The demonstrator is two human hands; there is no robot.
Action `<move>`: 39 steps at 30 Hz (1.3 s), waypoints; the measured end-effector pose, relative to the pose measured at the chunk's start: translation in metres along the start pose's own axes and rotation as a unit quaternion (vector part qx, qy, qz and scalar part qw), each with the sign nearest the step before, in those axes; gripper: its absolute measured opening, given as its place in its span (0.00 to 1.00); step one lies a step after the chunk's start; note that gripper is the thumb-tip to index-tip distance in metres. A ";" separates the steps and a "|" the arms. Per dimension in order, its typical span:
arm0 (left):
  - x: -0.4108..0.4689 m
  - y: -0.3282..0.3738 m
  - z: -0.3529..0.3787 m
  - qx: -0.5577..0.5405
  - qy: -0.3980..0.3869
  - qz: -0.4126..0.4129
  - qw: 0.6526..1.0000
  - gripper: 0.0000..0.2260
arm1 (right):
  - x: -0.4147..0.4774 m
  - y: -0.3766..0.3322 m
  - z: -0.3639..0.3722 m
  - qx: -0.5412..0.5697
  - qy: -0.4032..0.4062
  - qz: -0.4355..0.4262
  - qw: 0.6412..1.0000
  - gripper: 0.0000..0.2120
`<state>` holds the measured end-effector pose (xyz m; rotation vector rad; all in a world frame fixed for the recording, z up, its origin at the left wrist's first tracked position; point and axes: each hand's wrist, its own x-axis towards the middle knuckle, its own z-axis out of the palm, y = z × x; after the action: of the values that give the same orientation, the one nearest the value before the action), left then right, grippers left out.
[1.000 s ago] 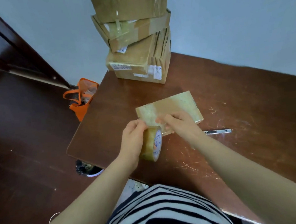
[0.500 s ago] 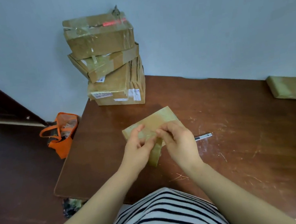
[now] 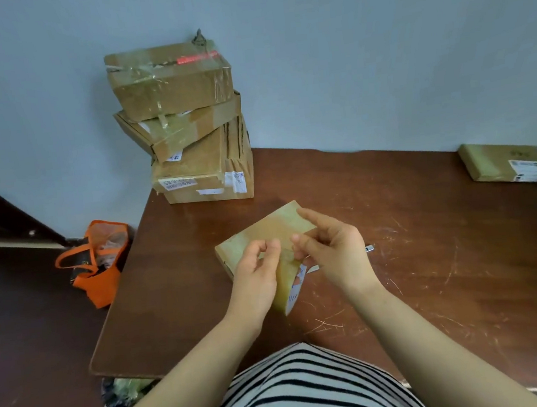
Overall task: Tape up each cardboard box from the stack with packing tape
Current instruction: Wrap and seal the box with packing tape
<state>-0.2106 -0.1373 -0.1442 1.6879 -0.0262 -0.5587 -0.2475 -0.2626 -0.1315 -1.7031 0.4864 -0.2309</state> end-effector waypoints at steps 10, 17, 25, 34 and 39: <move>-0.005 0.003 0.002 -0.025 -0.011 0.032 0.999 0.09 | 0.000 -0.001 -0.005 0.001 -0.026 -0.004 1.000 0.09; -0.009 0.008 0.006 -0.024 -0.016 0.051 0.998 0.07 | 0.003 0.002 -0.004 -0.019 -0.002 -0.015 1.000 0.12; -0.008 0.010 0.003 -0.072 -0.035 0.018 0.997 0.06 | 0.006 -0.001 -0.010 -0.020 -0.062 -0.043 0.997 0.18; -0.006 0.007 0.003 -0.101 -0.055 0.021 0.993 0.04 | 0.009 -0.001 -0.011 -0.026 -0.052 -0.077 0.995 0.14; -0.006 0.004 0.003 -0.098 -0.057 0.021 0.993 0.04 | 0.010 -0.002 -0.010 -0.043 -0.047 -0.062 0.996 0.11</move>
<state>-0.2156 -0.1391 -0.1386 1.4598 -0.0856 -0.6055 -0.2420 -0.2753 -0.1284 -1.8214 0.3254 -0.2224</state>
